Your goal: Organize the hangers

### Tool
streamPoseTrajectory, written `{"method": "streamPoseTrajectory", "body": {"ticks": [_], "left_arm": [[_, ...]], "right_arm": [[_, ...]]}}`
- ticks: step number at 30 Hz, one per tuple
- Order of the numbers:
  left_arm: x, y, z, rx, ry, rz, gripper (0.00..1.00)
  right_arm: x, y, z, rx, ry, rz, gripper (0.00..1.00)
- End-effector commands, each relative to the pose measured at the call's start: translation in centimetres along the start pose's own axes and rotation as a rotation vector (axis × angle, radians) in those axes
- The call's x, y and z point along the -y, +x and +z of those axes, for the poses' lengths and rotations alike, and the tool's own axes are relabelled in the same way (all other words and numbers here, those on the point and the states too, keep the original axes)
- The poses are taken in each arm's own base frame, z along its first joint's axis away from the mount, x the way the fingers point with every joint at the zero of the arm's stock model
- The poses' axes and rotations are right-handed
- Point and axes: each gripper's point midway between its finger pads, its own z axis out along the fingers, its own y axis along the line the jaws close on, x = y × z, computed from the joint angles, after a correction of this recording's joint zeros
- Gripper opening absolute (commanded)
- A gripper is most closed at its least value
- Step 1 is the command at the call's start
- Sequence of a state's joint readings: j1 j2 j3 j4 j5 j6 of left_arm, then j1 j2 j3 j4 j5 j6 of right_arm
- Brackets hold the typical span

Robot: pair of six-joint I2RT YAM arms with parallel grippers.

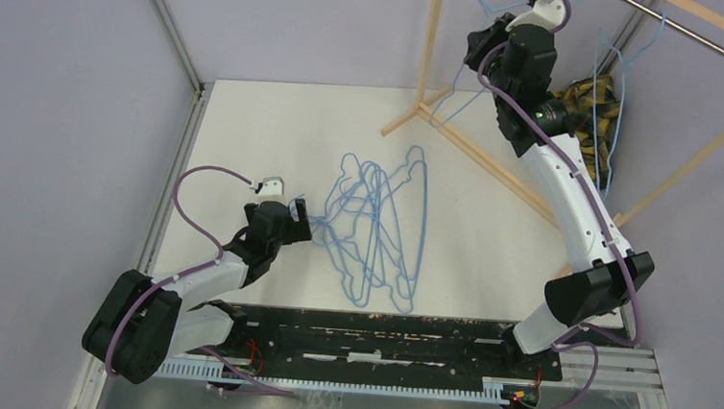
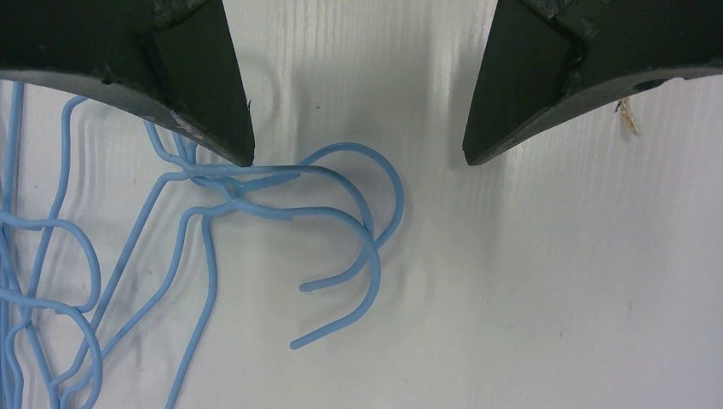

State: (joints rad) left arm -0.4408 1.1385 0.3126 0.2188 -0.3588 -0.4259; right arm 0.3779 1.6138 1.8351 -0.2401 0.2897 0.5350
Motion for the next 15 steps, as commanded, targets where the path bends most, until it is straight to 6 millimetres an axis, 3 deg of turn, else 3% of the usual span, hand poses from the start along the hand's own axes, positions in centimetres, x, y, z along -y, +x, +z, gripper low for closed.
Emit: {"method": "streamPoseTrajectory", "body": {"ticks": [1,15], "left_arm": [[0.4,-1.1,0.1,0.047,0.008,-0.021,0.99],[0.5,-1.1,0.1,0.046,0.011,-0.02,0.99]], "right_arm": [[-1.5,-4.5,-0.2,0.091,-0.074,0.025,0.02],[5.7,-7.3,2.3,0.159,0.05,0.07,0.03]]}}
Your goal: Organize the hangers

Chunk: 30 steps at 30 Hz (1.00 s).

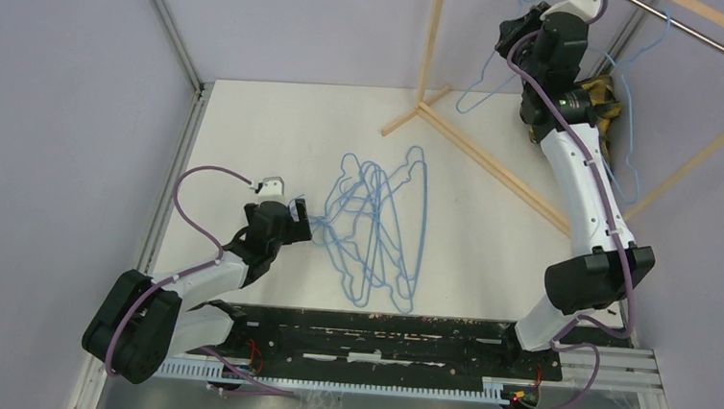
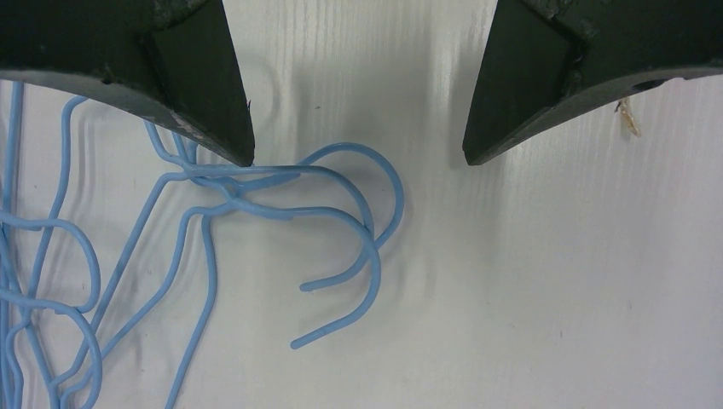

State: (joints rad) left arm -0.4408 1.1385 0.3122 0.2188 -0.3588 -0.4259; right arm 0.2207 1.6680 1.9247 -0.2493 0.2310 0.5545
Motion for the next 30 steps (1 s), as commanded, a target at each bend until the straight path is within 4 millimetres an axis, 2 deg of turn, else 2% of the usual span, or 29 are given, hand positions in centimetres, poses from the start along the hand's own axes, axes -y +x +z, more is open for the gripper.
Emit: {"method": "streamPoseTrajectory", "body": {"ticks": [1,6,10,16,23,30], "left_arm": [[0.4,-1.1,0.1,0.047,0.01,-0.02,0.99],[0.5,-1.0,0.2,0.042,0.011,-0.017,0.99],[0.6,-1.0,0.3,0.039,0.013,-0.015,0.99],[0.7,-0.9,0.4,0.031,0.013,-0.01,0.99],[0.6,-0.8,0.5,0.029,0.012,-0.009,0.99],[0.7,-0.9,0.5,0.028,0.013,-0.008,0.99]], "right_arm": [[0.8,-3.3,0.5,0.1,-0.026,0.054,0.03],[2.7,-4.2,0.9,0.125,-0.003,0.075,0.03],[4.1,-4.2,0.7,0.124,0.011,0.088,0.03],[3.3,-3.0,-0.1,0.07,-0.054,0.062,0.03],[2.5,-2.0,-2.1,0.008,-0.118,0.025,0.03],[1.5,-3.1,-4.3,0.024,-0.163,-0.006,0.03]]}}
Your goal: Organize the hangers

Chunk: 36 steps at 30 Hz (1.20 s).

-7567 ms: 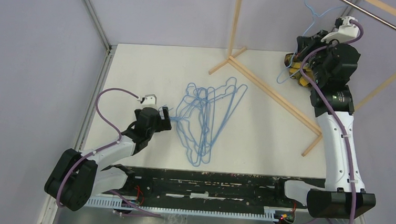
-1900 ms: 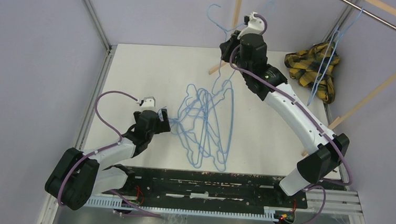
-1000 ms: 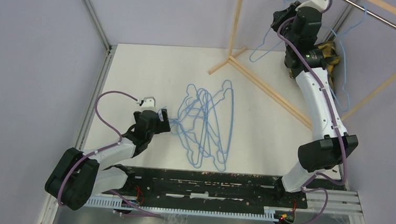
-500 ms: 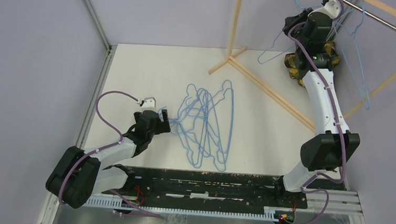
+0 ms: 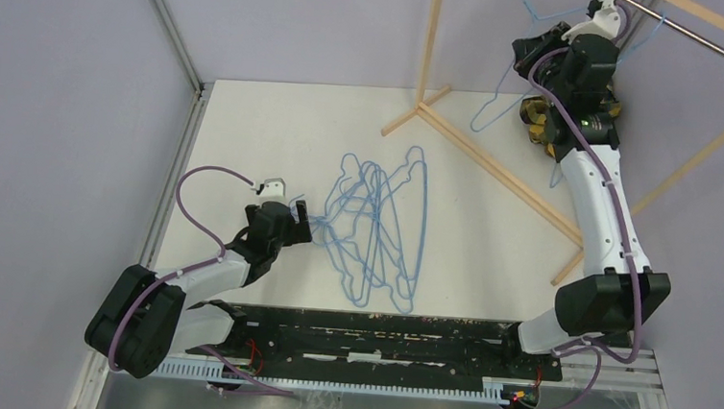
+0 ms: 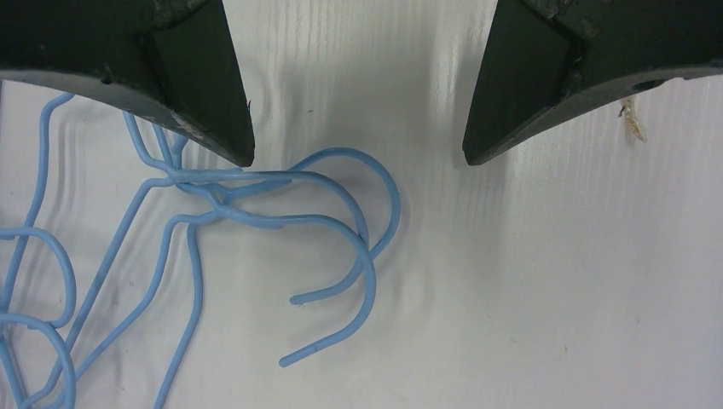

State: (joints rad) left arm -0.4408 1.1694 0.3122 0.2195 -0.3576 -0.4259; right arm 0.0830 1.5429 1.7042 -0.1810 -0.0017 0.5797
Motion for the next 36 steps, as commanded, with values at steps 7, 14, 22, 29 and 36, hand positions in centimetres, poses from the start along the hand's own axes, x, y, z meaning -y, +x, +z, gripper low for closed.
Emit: {"method": "streamPoseTrajectory", "body": {"ticks": [7,14,22,29,36], "left_arm": [[0.9,-1.6,0.2,0.053,0.023,-0.018,0.99],[0.9,-1.7,0.1,0.056,0.025,-0.021,0.99],[0.9,-1.6,0.1,0.053,0.025,-0.018,0.99],[1.0,-1.7,0.1,0.053,0.029,-0.017,0.99],[1.0,-1.6,0.2,0.048,0.031,-0.014,0.99]], "right_arm": [[-3.6,-4.6,-3.4,0.107,-0.121,-0.045,0.03],[-1.9,-5.8,-3.3,0.173,-0.029,-0.037,0.04],[-1.9,-6.9,-2.8,0.208,-0.014,-0.034,0.04],[-0.1,-8.3,-3.6,0.266,0.089,-0.027,0.04],[2.4,-8.5,-3.7,0.284,0.209,0.009,0.06]]}}
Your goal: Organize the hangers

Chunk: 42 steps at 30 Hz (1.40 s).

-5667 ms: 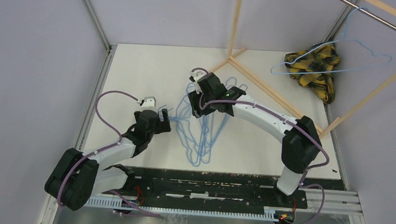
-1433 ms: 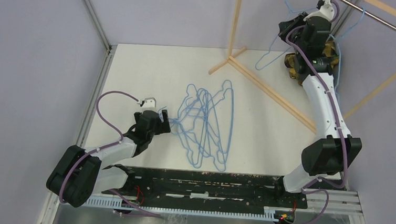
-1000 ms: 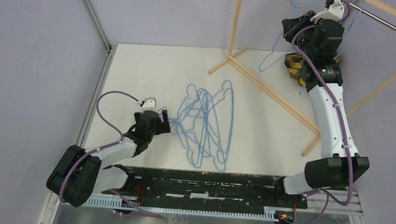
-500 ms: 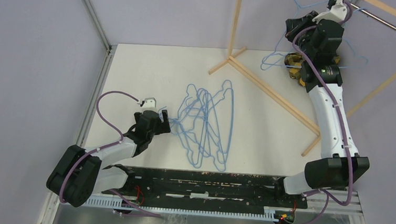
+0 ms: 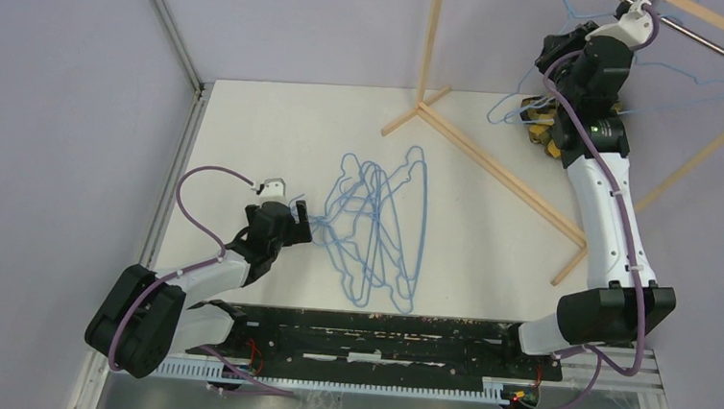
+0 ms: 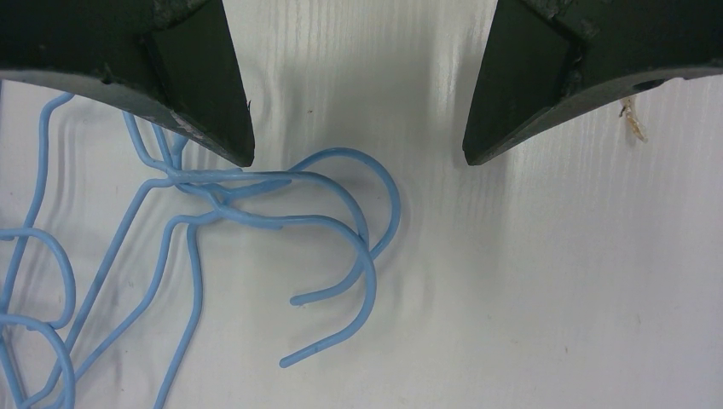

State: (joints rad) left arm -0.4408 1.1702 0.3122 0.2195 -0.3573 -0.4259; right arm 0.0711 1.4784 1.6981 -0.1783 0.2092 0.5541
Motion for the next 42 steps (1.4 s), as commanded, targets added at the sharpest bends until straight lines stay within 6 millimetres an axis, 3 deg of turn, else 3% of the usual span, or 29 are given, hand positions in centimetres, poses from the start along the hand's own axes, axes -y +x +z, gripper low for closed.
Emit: {"method": "streamPoseTrajectory", "body": {"ticks": [1,14,21,25,33,37,40,42], "left_arm": [[1.0,-1.5,0.2,0.048,0.031,-0.014,0.99],[1.1,-1.5,0.2,0.046,0.037,-0.012,0.99],[1.1,-1.5,0.2,0.047,0.037,-0.013,0.99],[1.1,-1.5,0.2,0.047,0.035,-0.014,0.99],[1.2,-1.4,0.2,0.042,0.038,-0.009,0.99],[1.2,-1.5,0.2,0.042,0.038,-0.011,0.99],[1.2,-1.4,0.2,0.042,0.04,-0.011,0.99],[1.2,-1.4,0.3,0.04,0.038,-0.011,0.99]], "right_arm": [[0.5,-4.1,-0.9,0.115,0.055,0.038,0.07],[2.6,-2.0,-3.1,0.072,0.113,0.049,0.25],[1.9,-1.4,-4.4,0.039,0.043,0.011,0.62],[1.0,-2.0,-6.1,0.037,-0.011,-0.004,0.73],[0.9,-6.3,-11.8,0.133,-0.016,-0.058,0.82],[2.7,-7.9,-14.0,0.167,0.066,-0.132,0.84],[3.7,-7.8,-14.7,0.169,0.104,-0.177,0.84],[3.2,-7.3,-14.8,0.149,0.069,-0.191,0.83]]}}
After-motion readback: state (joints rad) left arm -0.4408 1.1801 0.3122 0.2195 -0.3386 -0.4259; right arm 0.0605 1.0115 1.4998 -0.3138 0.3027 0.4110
